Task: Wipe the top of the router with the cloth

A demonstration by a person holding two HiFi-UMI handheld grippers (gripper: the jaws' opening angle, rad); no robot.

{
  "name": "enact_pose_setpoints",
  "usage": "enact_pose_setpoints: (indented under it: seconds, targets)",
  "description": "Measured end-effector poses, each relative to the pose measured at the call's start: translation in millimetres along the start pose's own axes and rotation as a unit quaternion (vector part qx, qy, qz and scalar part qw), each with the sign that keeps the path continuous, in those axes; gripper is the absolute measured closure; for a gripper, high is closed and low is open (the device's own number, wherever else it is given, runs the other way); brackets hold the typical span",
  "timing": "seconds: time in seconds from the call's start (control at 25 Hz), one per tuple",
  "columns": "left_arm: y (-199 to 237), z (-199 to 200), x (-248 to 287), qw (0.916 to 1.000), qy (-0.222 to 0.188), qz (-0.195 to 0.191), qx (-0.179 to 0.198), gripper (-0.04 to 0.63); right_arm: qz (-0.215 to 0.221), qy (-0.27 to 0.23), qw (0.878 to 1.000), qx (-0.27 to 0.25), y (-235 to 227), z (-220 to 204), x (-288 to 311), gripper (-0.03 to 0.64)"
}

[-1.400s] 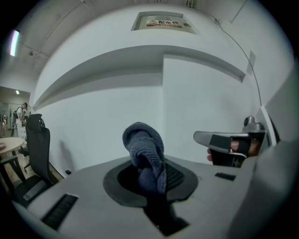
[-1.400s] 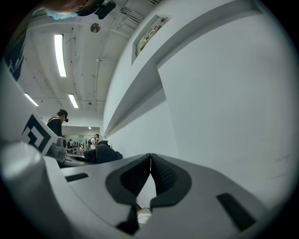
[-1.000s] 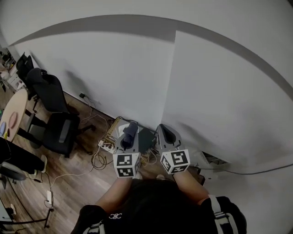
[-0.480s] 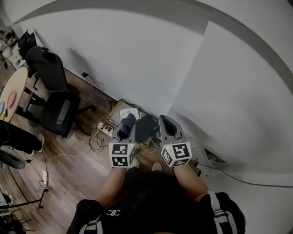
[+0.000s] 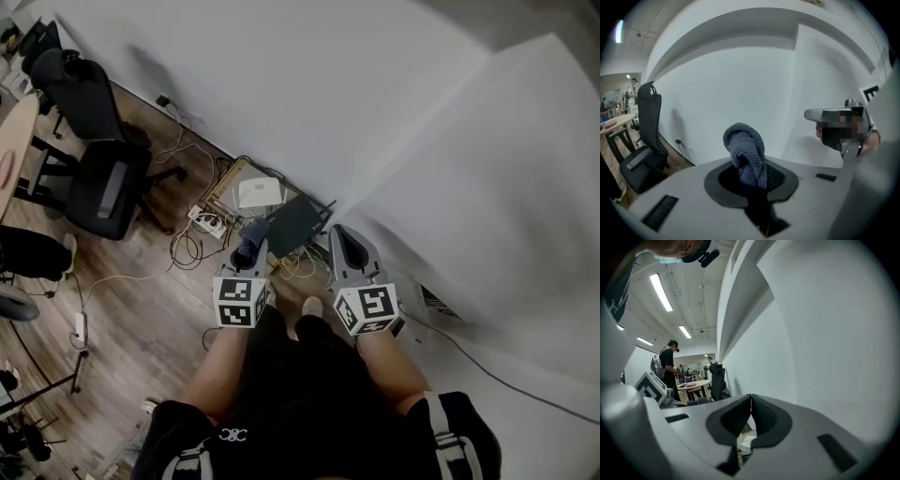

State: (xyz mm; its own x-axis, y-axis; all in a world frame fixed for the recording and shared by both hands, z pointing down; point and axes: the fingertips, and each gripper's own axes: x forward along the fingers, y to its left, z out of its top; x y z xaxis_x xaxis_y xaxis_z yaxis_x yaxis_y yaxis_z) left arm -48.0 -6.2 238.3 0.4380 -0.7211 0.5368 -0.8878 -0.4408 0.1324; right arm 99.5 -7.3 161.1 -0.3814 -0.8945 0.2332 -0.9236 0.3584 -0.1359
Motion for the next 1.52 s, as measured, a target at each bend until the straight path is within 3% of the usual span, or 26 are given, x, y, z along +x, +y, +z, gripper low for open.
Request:
enact_pose_setpoints:
  seconds: [0.52,0.92,1.04,1.28,1.52]
  targets:
    - [38,-98,78,0.9986,0.045,0.006,-0.028,0.535,0.010,0.086,0.996,0.004,-8,-114,32,0.617]
    - [108,-167,144,0.9977,0.056,0.007,-0.038,0.535,0.014,0.127,0.991,0.023,-24,-212,53,0.617]
    - [118,-192,165,0.9970,0.058,-0.015,-0.049,0.537,0.024,0.143,0.989,0.019,-28,-245,58,0.617]
    - [135,-248,209,0.9924,0.108,-0.048,-0.036,0.538,0.018,0.164,0.986,0.032,-34,-298,59,0.617]
    - [123,-288,247,0.9813,0.158,-0.108,-0.020,0.538,-0.006,0.175,0.983,0.062,-45,-321,53,0.617]
